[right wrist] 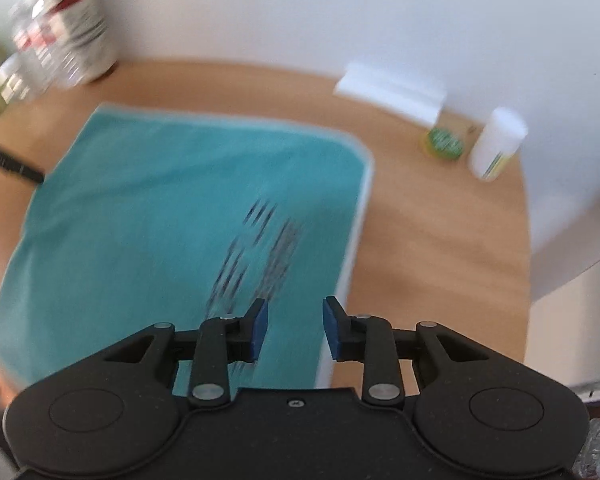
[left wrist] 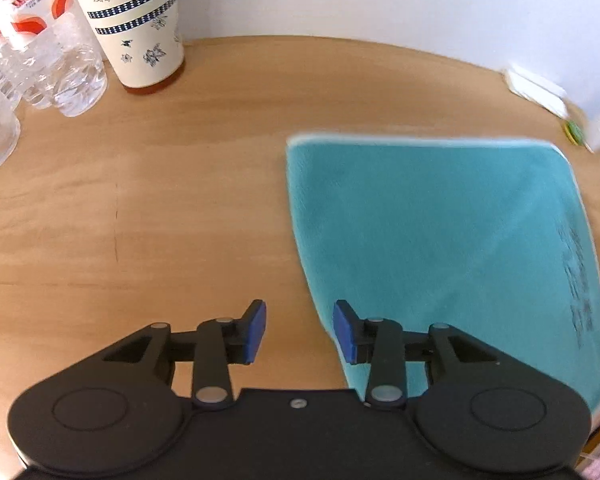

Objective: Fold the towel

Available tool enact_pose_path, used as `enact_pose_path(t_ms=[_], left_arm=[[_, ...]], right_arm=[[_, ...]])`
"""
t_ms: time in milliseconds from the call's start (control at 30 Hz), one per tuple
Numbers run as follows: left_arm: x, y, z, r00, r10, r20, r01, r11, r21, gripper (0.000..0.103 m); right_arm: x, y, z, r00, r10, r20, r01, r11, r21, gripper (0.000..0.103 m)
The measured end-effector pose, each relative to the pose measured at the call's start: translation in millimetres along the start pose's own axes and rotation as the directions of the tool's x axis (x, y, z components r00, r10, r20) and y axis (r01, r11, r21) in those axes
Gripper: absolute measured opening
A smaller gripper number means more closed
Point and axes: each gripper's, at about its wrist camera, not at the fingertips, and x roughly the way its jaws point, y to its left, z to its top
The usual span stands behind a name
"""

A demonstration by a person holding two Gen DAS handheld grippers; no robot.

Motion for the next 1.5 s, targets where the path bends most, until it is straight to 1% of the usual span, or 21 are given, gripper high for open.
enact_pose_path(t_ms=[33,100,167,233,333,400,467,567,633,700,733,767,867,967,1033,1133,1267,1333,1367,1467,1500], left_arm=[[9,-7,7,1.000,-0.013,0.001,0.013,1.000,-0.002,0.042],[12,-7,18,0.999,-0.035,-0.001,0.035,0.999,-0.003,0.042],[26,-10,34,0.999,-0.047,0.001,0.047,0.999,-0.003,0.042],[35,-13,48,0.998,-0.056,0.011,0.056,0.998,-0.005,0.042],[40,-21,63,0.998,-0.066,-0.003,0.066,0.998,-0.020,0.042],[45,-27,69,0.998,-0.058,-0.004,0.058,0.998,-0.010,0.038],[47,-31,76,0.999,-0.045,-0.012,0.044,0.998,-0.037,0.037],[47,-37,83,0.998,-0.065,-0.015,0.064,0.996,-0.055,0.029],[49,-42,89,0.999,-0.050,-0.010,0.050,0.997,-0.055,0.020],[50,-44,91,0.999,-0.053,-0.005,0.053,0.997,-0.057,0.017],[51,-48,92,0.999,-0.046,0.003,0.046,0.998,-0.044,0.014],[52,-52,93,0.999,-0.032,0.004,0.032,0.999,-0.029,0.013],[51,-53,94,1.000,-0.021,-0.007,0.020,0.999,-0.050,0.012],[52,-51,97,1.000,-0.014,0.001,0.015,0.998,-0.065,0.011],[47,-50,96,0.999,-0.016,0.039,0.019,0.998,-0.068,0.010],[36,-46,96,0.995,-0.017,0.096,0.022,0.998,-0.052,0.010],[10,-44,94,0.985,-0.032,0.172,0.037,0.999,-0.029,0.010],[-26,-45,90,0.967,-0.038,0.252,0.039,0.999,-0.001,0.010],[-41,-46,88,0.957,-0.040,0.289,0.036,0.999,0.017,0.010],[-82,-51,75,0.920,-0.041,0.391,0.007,0.996,0.089,0.010],[-94,-51,70,0.905,-0.034,0.423,-0.016,0.994,0.112,0.010]], right_arm=[[3,-6,8,1.000,-0.001,0.017,0.001,1.000,0.013,0.048],[9,-18,21,0.999,0.004,0.034,-0.005,0.999,0.035,0.048],[15,-27,31,0.998,0.022,0.055,-0.025,0.998,0.051,0.048],[32,-37,43,0.997,0.059,0.043,-0.062,0.996,0.066,0.048],[56,-47,58,0.995,0.097,0.018,-0.098,0.993,0.063,0.048],[70,-47,67,0.992,0.123,0.006,-0.123,0.992,0.019,0.048],[84,-49,75,0.992,0.122,-0.022,-0.123,0.992,-0.028,0.048],[103,-50,86,0.987,0.149,-0.067,-0.156,0.982,-0.106,0.048],[108,-46,90,0.984,0.156,-0.082,-0.169,0.967,-0.193,0.048],[109,-42,91,0.981,0.172,-0.089,-0.189,0.952,-0.243,0.046],[109,-41,92,0.975,0.198,-0.103,-0.219,0.940,-0.261,0.036],[110,-41,93,0.969,0.219,-0.117,-0.243,0.932,-0.267,0.018],[113,-44,97,0.963,0.232,-0.137,-0.257,0.943,-0.209,0.014],[104,-49,97,0.959,0.271,-0.084,-0.281,0.950,-0.134,0.009],[92,-49,96,0.956,0.292,-0.028,-0.293,0.950,-0.108,0.008],[70,-40,94,0.962,0.269,0.033,-0.264,0.959,-0.106,0.008],[22,-25,89,0.958,0.239,0.156,-0.231,0.970,-0.071,0.008],[-14,-12,84,0.947,0.206,0.246,-0.195,0.978,-0.069,0.008],[-22,-11,83,0.941,0.202,0.270,-0.192,0.979,-0.065,0.008],[-76,2,71,0.891,0.175,0.420,-0.180,0.983,-0.029,0.008],[-86,7,65,0.879,0.150,0.453,-0.161,0.987,-0.015,0.008]])
